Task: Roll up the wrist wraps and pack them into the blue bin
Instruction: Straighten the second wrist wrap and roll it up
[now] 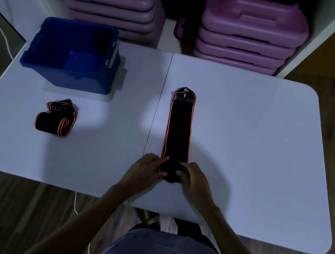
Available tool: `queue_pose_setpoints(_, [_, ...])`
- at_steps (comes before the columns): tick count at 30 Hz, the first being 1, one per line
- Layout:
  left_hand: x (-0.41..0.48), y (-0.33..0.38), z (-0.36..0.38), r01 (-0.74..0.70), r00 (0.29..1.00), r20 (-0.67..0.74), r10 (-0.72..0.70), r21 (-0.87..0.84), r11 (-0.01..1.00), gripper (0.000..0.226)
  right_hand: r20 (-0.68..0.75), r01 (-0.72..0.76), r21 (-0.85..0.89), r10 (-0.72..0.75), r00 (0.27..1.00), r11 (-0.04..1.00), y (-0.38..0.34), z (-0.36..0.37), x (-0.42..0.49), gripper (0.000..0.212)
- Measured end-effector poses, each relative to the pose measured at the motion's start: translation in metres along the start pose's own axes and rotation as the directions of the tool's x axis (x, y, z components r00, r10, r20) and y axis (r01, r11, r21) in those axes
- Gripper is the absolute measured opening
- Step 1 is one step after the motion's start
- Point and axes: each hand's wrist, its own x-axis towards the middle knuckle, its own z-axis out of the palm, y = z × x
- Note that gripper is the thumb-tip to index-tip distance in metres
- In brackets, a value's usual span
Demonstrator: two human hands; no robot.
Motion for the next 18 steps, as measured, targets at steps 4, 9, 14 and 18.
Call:
queue_pose_setpoints(4, [0.006, -0.007, 0.008, 0.047, 0.999, -0.028, -0.046, 0.044, 0.998, 0.049, -0.065, 0.029, -0.034, -0.031, 0.997, 0.999, -0.002, 0.002, 0.001, 0.026])
queue_pose_setpoints(9, [0.001, -0.008, 0.006, -0.038, 0.996, -0.069, 0.048, 0.136, 0.99, 0.04, -0.046, 0.211, -0.282, -0.233, 0.971, 0.936, 0.006, 0.005, -0.007, 0.033])
queue_pose_setpoints(14, [-0.01, -0.012, 0.007, -0.144, 0.988, -0.037, 0.149, 0.104, 0.984, 0.043, 0.105, 0.329, -0.368, -0.313, 0.944, 0.87, 0.024, -0.001, -0.01, 0.048])
queue_pose_setpoints(18, [-0.011, -0.006, 0.007, -0.122, 0.99, -0.068, 0.123, 0.024, 0.992, 0.03, 0.107, 0.317, -0.334, -0.299, 0.948, 0.887, 0.021, -0.006, -0.007, 0.047])
